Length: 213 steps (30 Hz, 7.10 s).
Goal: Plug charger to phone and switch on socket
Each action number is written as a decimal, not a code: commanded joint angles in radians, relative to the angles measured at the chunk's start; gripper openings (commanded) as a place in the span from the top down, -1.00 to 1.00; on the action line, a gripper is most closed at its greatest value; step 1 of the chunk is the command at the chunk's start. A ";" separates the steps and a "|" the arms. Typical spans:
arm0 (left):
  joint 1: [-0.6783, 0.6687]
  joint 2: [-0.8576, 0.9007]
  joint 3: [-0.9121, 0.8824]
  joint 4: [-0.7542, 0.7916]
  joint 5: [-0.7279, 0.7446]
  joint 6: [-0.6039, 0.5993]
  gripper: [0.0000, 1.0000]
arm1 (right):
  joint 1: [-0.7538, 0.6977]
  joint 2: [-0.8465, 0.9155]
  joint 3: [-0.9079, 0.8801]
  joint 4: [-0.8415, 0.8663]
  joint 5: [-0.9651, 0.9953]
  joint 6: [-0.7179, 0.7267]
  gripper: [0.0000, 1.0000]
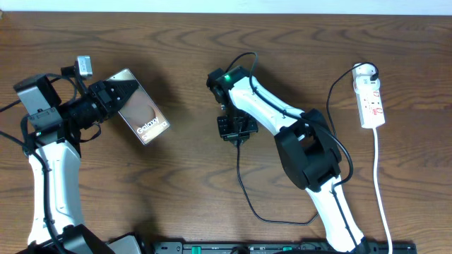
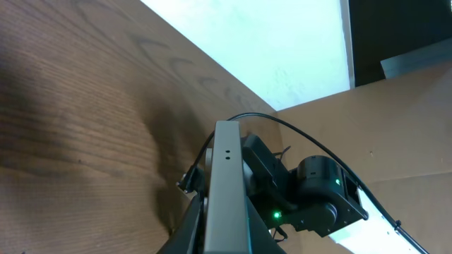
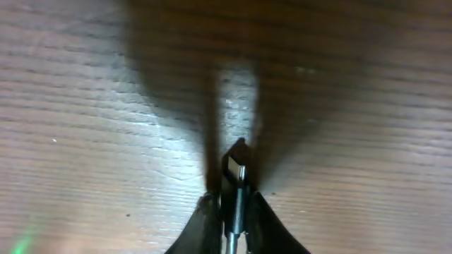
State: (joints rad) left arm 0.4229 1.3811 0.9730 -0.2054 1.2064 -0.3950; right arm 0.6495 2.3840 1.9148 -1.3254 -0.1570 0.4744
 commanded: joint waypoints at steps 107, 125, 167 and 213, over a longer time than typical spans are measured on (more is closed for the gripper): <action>-0.010 0.137 -0.002 0.496 0.143 -0.265 0.85 | 0.020 -0.005 0.002 0.544 -1.395 -0.963 0.98; -0.010 0.137 -0.002 0.497 0.132 -0.264 0.85 | 0.040 -0.005 0.002 0.746 -1.390 -0.755 0.98; -0.009 0.137 -0.002 0.512 0.159 -0.222 0.85 | 0.020 -0.005 0.002 0.719 -1.383 -0.755 0.98; -0.010 0.137 -0.002 0.511 0.170 -0.182 0.85 | 0.005 -0.005 0.002 0.767 -1.357 -0.669 0.98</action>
State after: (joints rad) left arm 0.4152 1.5314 0.9688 0.2989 1.3449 -0.5755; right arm 0.6655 2.3840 1.9137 -0.5854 -1.5105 -0.2405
